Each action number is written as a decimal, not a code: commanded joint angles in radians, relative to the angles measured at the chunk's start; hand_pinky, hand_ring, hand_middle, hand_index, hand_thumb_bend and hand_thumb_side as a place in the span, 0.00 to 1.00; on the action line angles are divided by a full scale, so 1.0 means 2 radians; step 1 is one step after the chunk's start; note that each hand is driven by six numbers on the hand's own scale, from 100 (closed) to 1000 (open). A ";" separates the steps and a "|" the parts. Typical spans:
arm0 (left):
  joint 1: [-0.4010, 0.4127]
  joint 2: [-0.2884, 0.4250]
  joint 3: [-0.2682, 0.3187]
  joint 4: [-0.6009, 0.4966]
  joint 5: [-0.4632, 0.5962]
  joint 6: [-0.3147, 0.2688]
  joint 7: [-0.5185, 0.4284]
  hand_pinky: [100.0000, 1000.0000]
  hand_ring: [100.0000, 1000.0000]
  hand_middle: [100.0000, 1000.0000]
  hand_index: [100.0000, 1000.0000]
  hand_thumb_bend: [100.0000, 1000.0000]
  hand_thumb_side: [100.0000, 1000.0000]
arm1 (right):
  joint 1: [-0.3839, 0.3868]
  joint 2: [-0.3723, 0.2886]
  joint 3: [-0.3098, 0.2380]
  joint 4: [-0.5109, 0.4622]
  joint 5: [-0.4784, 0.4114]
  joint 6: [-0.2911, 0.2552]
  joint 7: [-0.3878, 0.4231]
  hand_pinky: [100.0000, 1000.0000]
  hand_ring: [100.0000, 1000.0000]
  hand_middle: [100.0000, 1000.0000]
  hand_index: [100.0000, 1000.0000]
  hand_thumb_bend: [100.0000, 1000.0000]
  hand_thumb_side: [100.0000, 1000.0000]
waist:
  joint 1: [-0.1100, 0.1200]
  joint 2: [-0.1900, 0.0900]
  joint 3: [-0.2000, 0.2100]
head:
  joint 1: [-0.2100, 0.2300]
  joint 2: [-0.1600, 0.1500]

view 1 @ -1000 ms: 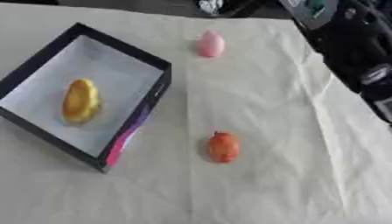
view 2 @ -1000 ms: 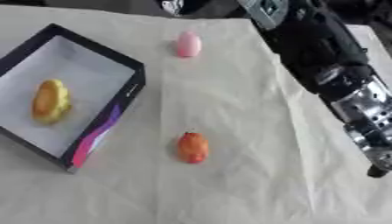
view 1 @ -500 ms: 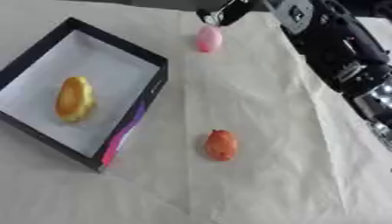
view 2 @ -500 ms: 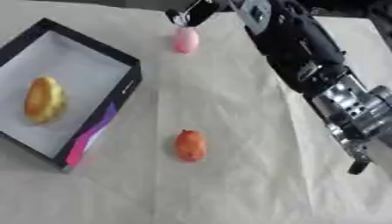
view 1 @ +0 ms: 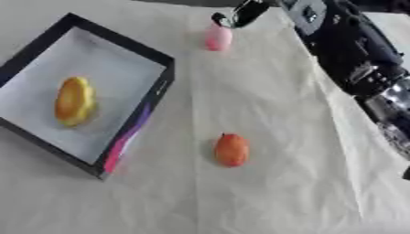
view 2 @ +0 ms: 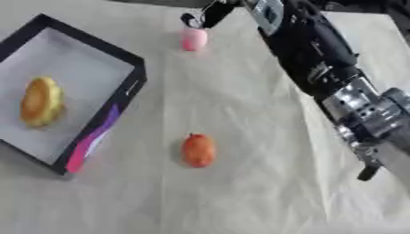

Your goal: Pick up objects on the table and place them in the box.

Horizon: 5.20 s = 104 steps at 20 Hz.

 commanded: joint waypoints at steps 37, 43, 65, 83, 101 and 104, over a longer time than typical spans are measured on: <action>-0.010 -0.003 0.001 -0.004 -0.001 0.001 -0.004 0.85 0.70 0.75 0.88 0.00 0.71 | -0.003 -0.004 -0.030 0.071 0.093 0.014 -0.033 0.91 0.84 0.75 0.91 0.18 0.25 | -0.006 0.025 0.013 | -0.016 -0.038; -0.011 -0.005 0.000 -0.005 -0.002 0.001 -0.005 0.85 0.70 0.75 0.87 0.00 0.72 | -0.002 0.002 -0.032 0.081 0.112 0.029 -0.052 0.89 0.80 0.70 0.89 0.13 0.28 | -0.009 0.029 0.018 | -0.020 -0.040; -0.001 -0.003 0.004 -0.005 -0.009 0.000 -0.003 0.86 0.69 0.75 0.87 0.00 0.72 | -0.012 -0.020 -0.024 0.016 0.064 0.036 -0.099 0.82 0.64 0.44 0.56 0.00 0.05 | -0.007 0.013 0.004 | -0.015 -0.018; 0.010 0.001 0.002 -0.003 -0.012 0.000 -0.004 0.86 0.69 0.75 0.88 0.00 0.69 | -0.103 0.035 0.009 -0.181 -0.091 0.103 -0.080 0.81 0.60 0.44 0.52 0.00 0.00 | 0.008 -0.027 -0.013 | -0.012 -0.001; 0.048 0.011 0.032 0.021 -0.010 -0.005 0.023 0.86 0.69 0.75 0.88 0.00 0.70 | -0.086 0.164 0.132 -0.185 0.028 0.022 -0.017 0.75 0.55 0.44 0.51 0.05 0.11 | 0.004 -0.046 -0.026 | 0.007 -0.001; 0.048 0.014 0.033 0.019 -0.012 -0.007 0.023 0.86 0.69 0.75 0.88 0.00 0.69 | -0.073 0.183 0.135 -0.152 0.051 0.010 -0.012 0.75 0.55 0.44 0.51 0.02 0.11 | 0.004 -0.044 -0.019 | 0.002 -0.001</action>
